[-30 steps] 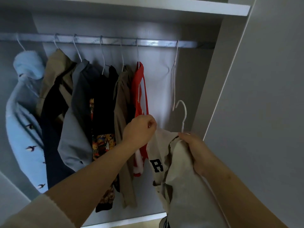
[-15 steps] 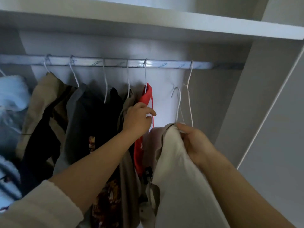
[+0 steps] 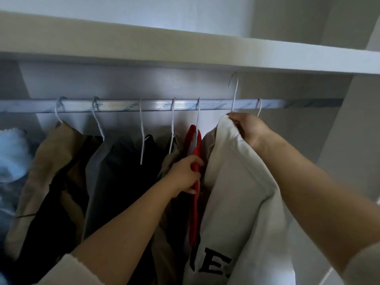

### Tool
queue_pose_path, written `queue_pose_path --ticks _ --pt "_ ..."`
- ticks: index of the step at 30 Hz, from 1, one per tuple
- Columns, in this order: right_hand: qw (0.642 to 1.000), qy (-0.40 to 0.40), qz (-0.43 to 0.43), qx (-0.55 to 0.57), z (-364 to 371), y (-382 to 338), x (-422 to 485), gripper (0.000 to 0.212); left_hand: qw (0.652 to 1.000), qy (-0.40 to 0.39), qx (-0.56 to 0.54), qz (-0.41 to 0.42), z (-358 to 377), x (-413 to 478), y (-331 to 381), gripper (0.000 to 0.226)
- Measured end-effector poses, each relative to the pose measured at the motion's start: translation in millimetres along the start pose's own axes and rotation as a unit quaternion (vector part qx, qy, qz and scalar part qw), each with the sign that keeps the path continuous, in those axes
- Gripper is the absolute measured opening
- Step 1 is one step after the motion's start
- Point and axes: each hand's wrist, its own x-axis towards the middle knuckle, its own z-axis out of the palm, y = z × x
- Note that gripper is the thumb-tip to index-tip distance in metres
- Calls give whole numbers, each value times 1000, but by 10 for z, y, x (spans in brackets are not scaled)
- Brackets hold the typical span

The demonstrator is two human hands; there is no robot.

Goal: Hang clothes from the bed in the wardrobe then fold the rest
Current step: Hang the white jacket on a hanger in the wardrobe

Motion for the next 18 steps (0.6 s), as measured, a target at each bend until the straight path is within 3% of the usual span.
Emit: queue_pose_path --ticks 6,10,14,18 --pt "979 42 21 -200 -52 307 446 10 999 -28 -30 10 -67 20 -69 25" --pt "974 33 -27 -222 -57 503 571 26 998 -30 -46 18 -11 36 -93 27" --pt "953 120 -85 -265 -8 618 599 14 997 -39 -58 25 55 40 -93 26" --pt "935 144 -109 -305 -79 791 498 37 997 -40 -60 31 80 43 -108 28"
